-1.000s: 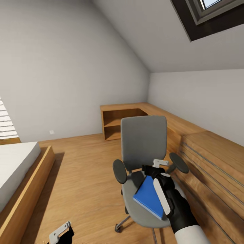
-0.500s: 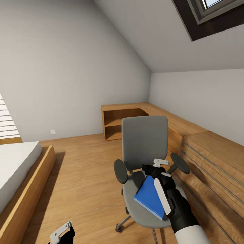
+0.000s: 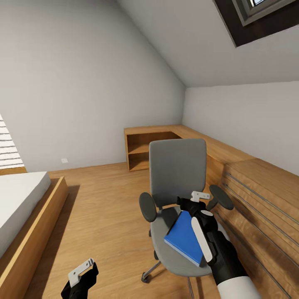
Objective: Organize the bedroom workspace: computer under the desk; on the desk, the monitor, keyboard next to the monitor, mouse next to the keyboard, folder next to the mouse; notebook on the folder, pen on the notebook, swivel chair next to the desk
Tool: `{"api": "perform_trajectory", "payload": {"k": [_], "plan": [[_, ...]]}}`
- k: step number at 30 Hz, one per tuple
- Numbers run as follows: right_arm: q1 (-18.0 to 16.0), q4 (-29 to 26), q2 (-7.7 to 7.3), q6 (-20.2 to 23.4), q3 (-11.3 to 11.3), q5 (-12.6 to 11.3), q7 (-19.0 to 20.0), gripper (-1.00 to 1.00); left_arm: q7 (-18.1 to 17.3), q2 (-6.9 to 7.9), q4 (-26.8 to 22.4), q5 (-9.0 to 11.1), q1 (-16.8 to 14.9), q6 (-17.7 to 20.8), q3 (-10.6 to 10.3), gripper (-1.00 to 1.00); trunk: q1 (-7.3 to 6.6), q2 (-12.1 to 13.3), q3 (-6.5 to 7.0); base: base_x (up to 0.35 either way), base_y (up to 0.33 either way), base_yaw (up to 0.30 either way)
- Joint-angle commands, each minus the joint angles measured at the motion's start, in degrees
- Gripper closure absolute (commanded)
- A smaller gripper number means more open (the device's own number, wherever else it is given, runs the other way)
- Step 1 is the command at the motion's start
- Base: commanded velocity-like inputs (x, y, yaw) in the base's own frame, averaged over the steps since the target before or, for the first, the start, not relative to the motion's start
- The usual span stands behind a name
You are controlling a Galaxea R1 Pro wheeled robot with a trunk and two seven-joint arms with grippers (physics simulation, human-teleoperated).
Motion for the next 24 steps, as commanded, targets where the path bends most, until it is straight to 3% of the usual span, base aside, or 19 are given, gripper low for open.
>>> {"api": "perform_trajectory", "payload": {"k": [1, 9, 13, 17, 24], "plan": [[0.0, -0.1, -0.02, 0.1, 0.1, -0.6, -0.5, -1.00, 0.3, 0.09, 0.0, 0.6, -0.1, -0.3, -0.3, -1.00, 0.22, -0.4, -0.24, 0.000, 0.000, 0.000], [0.0, 0.1, -0.20, 0.1, 0.1, -0.2, -0.5, -1.00, 0.3, 0.09, 0.0, 0.6, -0.1, -0.2, -0.3, -1.00, 1.98, -3.7, -1.68, 0.000, 0.000, 0.000], [0.0, 0.8, -1.33, -0.6, 0.2, 1.8, -0.5, -1.00, 0.3, 0.08, 0.0, 0.7, -0.1, -0.2, -0.3, -1.00, 2.86, -5.3, -2.40, 0.000, 0.000, 0.000], [0.0, 2.2, -2.08, -4.1, 0.2, 3.9, -0.5, -1.00, 0.3, 0.03, 0.0, 0.7, -0.1, -0.2, -0.3, -1.00, 3.73, -6.9, -3.12, 0.000, 0.000, 0.000], [-0.3, 13.1, -2.37, -11.4, 0.1, 5.8, -0.4, -1.00, 0.4, 0.02, 0.0, 0.7, -0.1, -0.2, -0.7, -1.00, 5.27, -9.7, -4.37, 0.000, 0.000, 0.000]]}}
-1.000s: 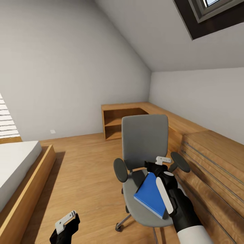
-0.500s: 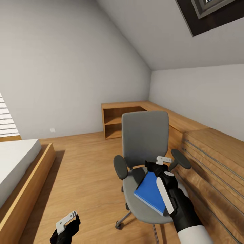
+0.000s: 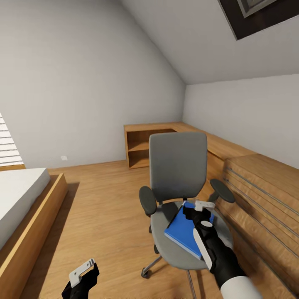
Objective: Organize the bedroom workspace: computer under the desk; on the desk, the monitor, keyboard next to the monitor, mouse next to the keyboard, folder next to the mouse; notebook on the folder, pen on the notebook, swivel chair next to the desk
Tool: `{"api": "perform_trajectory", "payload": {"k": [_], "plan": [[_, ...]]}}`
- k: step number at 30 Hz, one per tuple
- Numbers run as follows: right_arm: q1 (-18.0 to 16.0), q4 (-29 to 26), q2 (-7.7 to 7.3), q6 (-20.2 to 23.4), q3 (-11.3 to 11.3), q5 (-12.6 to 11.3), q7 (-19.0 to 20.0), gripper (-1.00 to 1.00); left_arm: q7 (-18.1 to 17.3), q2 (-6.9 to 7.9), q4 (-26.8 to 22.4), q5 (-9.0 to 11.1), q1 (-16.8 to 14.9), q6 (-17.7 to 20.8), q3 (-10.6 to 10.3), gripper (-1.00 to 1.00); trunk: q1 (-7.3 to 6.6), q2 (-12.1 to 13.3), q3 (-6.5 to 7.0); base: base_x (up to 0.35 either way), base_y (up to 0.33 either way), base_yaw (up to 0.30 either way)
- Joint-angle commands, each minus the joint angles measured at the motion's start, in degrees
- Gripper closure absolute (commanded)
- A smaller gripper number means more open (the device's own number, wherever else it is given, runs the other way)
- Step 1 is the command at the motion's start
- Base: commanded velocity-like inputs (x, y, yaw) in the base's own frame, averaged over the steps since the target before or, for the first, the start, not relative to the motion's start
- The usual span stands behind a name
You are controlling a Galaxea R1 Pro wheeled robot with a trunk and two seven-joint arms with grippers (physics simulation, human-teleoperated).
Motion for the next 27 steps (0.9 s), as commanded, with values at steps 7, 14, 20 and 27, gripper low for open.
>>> {"api": "perform_trajectory", "payload": {"k": [7, 14, 20, 27], "plan": [[-4.4, 16.3, 0.03, -11.5, 0.2, 3.4, -0.5, -1.00, 0.3, 0.11, 0.1, 0.5, -0.1, -0.4, -1.2, -1.00, 1.10, -2.1, -0.96, 0.000, 0.000, 0.000], [-5.4, 18.8, 0.13, -12.1, 0.3, 3.7, -0.2, -1.00, 0.3, 0.92, 0.4, 0.6, -0.1, -0.4, -1.8, -1.00, 1.10, -2.1, -0.96, 0.087, 0.000, 0.000], [-5.4, 18.9, 0.15, -11.7, 0.4, 3.8, -0.1, -1.00, 0.3, 0.96, 0.4, 0.6, -0.1, -0.4, -1.9, -1.00, 1.10, -2.1, -0.96, 0.289, 0.000, 0.000], [-5.4, 18.9, 0.21, -8.7, 0.5, 3.8, 0.0, -1.00, 0.3, 0.96, 0.4, 0.5, 0.0, -0.5, -1.9, -1.00, 1.10, -2.1, -0.96, 0.318, 0.000, 0.000]]}}
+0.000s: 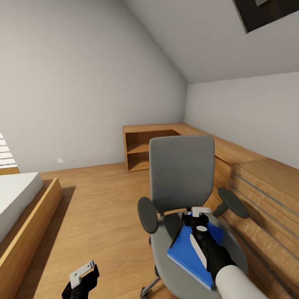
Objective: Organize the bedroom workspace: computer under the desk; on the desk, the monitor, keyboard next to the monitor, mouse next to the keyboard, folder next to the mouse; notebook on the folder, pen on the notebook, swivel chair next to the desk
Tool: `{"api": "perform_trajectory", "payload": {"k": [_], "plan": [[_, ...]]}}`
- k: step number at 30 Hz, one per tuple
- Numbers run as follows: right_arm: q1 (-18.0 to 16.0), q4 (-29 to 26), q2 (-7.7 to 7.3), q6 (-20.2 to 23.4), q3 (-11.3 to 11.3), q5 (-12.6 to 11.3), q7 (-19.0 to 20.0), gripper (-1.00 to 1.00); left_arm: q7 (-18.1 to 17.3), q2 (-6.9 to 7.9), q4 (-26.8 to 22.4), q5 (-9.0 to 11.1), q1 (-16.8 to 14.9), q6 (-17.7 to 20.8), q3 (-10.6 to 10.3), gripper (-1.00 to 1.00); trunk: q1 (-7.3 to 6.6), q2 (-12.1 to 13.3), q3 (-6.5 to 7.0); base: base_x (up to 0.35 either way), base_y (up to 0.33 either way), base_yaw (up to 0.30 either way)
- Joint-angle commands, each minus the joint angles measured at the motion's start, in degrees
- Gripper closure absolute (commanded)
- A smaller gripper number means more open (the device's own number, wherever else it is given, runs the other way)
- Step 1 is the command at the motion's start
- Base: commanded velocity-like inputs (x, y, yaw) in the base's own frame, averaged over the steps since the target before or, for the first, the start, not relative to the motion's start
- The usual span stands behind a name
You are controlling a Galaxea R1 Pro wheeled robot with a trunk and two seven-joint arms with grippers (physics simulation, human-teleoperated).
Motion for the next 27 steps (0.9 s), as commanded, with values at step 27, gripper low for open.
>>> {"api": "perform_trajectory", "payload": {"k": [27], "plan": [[0.0, -3.4, 0.13, 7.3, 2.2, 0.6, -0.8, -1.00, 0.5, 0.10, -2.1, 0.6, 0.0, -0.6, -0.2, -1.00, 4.64, -8.4, -3.83, 0.051, 0.000, 0.000]]}}
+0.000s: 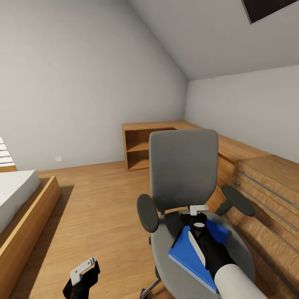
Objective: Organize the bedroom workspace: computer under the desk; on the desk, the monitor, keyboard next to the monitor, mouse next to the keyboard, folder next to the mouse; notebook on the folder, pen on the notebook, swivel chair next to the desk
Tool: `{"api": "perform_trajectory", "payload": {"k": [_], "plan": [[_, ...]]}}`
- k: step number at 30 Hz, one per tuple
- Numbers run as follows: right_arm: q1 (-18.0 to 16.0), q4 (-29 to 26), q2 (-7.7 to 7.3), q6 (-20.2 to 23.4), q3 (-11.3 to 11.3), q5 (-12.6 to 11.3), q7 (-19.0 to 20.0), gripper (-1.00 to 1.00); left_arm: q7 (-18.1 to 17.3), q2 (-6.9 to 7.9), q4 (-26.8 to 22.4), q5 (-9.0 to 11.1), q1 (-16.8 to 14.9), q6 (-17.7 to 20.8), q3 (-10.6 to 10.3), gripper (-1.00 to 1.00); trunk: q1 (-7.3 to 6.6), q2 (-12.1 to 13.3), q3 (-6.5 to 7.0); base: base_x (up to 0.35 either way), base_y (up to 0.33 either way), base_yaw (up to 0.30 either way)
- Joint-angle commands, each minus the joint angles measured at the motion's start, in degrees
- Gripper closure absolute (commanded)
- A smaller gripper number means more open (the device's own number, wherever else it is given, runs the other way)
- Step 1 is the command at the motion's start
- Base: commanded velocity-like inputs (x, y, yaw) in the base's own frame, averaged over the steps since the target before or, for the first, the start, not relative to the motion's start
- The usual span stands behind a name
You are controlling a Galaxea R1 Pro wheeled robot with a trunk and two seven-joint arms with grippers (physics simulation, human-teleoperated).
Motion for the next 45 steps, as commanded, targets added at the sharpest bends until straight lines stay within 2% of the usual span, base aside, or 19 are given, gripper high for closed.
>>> {"api": "perform_trajectory", "payload": {"k": [1, 8, 11, 20, 35, 45], "plan": [[0.0, -0.1, -0.06, 0.5, 0.2, -0.1, -0.4, -1.00, 0.3, 0.08, 0.0, 0.6, -0.1, -0.4, -0.3, -1.00, 0.22, -0.4, -0.24, 0.000, 0.000, 0.000], [0.0, -0.1, -0.18, 1.4, 0.2, -0.1, -0.4, -1.00, 0.3, 0.06, 0.0, 0.6, 0.0, -0.4, -0.3, -1.00, 1.75, -3.2, -1.50, 0.000, 0.000, 0.000], [0.0, 0.0, -0.14, 1.4, 0.3, 0.0, -0.4, -1.00, 0.3, 0.06, 0.0, 0.6, 0.0, -0.4, -0.3, -1.00, 1.75, -3.2, -1.50, 0.000, 0.000, 0.000], [0.0, 0.0, -0.12, 1.4, 0.3, 0.0, -0.4, -1.00, 0.4, 0.06, 0.0, 0.6, 0.0, -0.4, -0.3, -1.00, 3.73, -6.9, -3.11, 0.000, 0.000, 0.000], [0.0, 0.0, -0.10, 1.4, 0.4, 0.0, -0.4, -1.00, 0.3, 0.06, 1.5, 0.7, 0.0, -0.4, -0.3, -1.00, 3.73, -6.9, -3.11, 0.000, 0.000, 0.000], [0.0, 0.0, -0.02, 1.4, 0.5, 0.0, -0.4, -1.00, 0.3, 0.06, 1.7, 0.7, 0.0, -0.4, -0.3, -1.00, 3.73, -6.9, -3.11, -0.156, -0.031, 0.000]]}}
